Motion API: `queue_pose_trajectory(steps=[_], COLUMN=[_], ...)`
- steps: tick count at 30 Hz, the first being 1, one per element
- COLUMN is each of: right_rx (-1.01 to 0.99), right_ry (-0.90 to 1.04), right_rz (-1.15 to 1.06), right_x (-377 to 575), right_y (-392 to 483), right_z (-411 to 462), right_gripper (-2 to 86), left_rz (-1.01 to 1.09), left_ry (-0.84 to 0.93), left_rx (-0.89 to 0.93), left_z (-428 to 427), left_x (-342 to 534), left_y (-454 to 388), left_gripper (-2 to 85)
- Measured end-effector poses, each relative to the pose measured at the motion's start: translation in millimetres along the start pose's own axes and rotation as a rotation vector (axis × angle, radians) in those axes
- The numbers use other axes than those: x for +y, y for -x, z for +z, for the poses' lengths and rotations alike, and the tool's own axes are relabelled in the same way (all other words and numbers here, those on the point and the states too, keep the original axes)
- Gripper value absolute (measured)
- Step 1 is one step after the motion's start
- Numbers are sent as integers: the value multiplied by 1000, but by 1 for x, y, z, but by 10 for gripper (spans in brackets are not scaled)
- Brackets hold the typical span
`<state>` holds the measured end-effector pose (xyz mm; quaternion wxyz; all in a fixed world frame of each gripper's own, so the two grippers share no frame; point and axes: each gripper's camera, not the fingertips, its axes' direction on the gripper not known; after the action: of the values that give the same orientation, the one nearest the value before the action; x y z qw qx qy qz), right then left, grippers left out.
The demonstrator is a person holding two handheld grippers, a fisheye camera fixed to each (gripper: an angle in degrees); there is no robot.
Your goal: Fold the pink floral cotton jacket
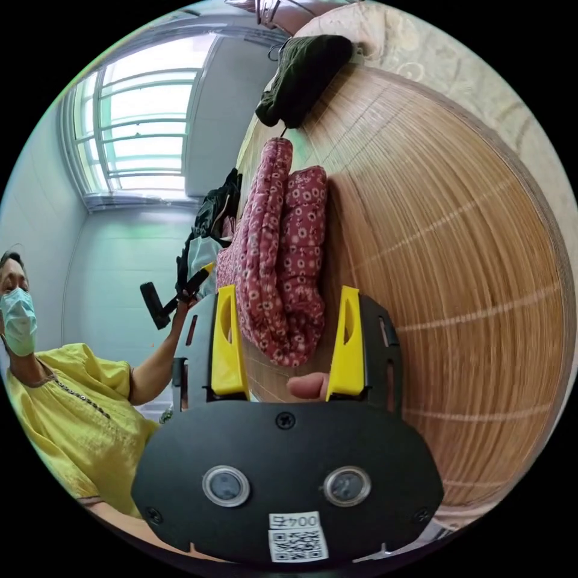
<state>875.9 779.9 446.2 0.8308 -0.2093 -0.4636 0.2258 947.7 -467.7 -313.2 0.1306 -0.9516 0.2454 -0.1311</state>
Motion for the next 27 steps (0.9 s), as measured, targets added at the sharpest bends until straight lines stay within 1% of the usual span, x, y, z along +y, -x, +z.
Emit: queue_pose_trajectory(steps=[3,7,8,10,13,15,18,21,25,26,27], right_rx=[-34,-60,-69,-85,-104,-110,-44,94,308,333,382], right_ry=[71,101,106,134,118,111,133,188,212,212,210], right_rz=[-26,-45,-45,-54,-67,-81,-144,-191,-170,-166,-164], right_x=[-24,-39,-41,-44,-47,-48,-50,-53,-61,-63,-66], right_y=[-4,-2,-2,2,19,41,104,177,262,272,293], right_z=[15,37,41,61,67,68,79,108,164,172,190], right_gripper=[222,203,200,154,103,90,82,81,82,83,84], left_rz=[1,-53,-82,-125,-200,-193,-173,-235,-396,-428,-438], left_ry=[-10,49,49,58,61,72,85,95,94,96,97], left_rx=[-28,-108,-96,-81,-31,-26,-26,59,309,361,373], left_z=[1,35,43,52,61,65,68,69,73,70,67], left_x=[24,40,42,44,47,45,43,43,52,54,54], left_y=[-11,-8,-4,4,22,29,40,66,121,136,143], left_gripper=[0,1,1,1,1,1,1,1,1,1,1])
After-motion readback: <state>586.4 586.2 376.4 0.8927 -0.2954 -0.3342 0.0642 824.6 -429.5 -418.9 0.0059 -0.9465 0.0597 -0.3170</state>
